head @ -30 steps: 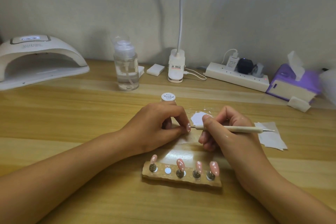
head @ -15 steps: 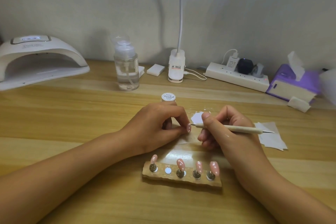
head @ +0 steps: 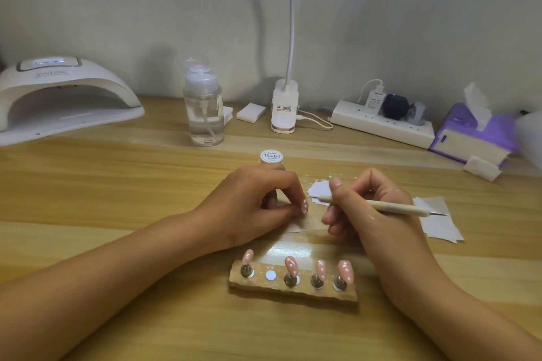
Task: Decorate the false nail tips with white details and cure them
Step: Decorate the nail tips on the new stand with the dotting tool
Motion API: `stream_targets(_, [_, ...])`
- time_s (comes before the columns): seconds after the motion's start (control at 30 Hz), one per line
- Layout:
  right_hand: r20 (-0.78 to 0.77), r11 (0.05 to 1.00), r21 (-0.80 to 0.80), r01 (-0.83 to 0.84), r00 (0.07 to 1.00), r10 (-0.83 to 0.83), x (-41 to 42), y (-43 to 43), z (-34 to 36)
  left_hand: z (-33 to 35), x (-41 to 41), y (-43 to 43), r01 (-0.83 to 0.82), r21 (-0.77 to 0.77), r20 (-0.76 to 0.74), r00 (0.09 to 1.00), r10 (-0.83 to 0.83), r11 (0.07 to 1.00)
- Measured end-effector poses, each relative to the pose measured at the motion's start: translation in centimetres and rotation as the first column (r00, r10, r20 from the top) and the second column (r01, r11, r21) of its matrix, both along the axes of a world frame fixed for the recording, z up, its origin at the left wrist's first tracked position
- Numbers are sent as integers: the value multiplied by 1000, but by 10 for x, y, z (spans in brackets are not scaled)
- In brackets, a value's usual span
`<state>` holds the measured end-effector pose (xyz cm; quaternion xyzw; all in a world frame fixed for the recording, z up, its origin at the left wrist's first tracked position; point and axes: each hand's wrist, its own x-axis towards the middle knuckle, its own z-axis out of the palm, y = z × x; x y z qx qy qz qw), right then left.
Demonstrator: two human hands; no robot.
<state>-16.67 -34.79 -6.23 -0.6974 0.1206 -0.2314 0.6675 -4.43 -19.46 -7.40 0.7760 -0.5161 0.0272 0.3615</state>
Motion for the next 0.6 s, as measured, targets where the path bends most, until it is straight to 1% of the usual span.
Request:
stream_targets(0.07, [89,998,29,62,994,-64,-1,-1,2,0,0,0,1,-4,-10,1000,-1,1000])
stream_targets(0.13, [156,993,22,115,981,-117,0,-5,4,-1,1,0,-3,-9,-17,1000,3,1000])
stream_targets(0.2, [168,988,-5,156,974,-153,3,-14,4,-1,1,0,-4,-13,-28,1000,4,1000])
stream_targets(0.27, [106,976,-84,202,975,-193,7,-25,3,-1,1,0,-1,-18,-47,999,0,1000])
stream_targets(0.37, [-53,938,-260,228,967,-249,11,-38,-4,-2,1,0,8,-26,-85,996,-10,1000])
stream_targets(0.43, [-112,926,-321,198,963,-245,12,-40,-6,-1,1,0,7,-23,-101,995,-9,1000])
stream_targets(0.53, [-188,889,-446,106,960,-208,10,-36,-6,-1,1,0,5,-16,-107,994,-6,1000])
stream_targets(0.6, [-200,880,-466,90,958,-204,9,-34,-5,-1,1,0,6,-14,-110,994,-8,1000])
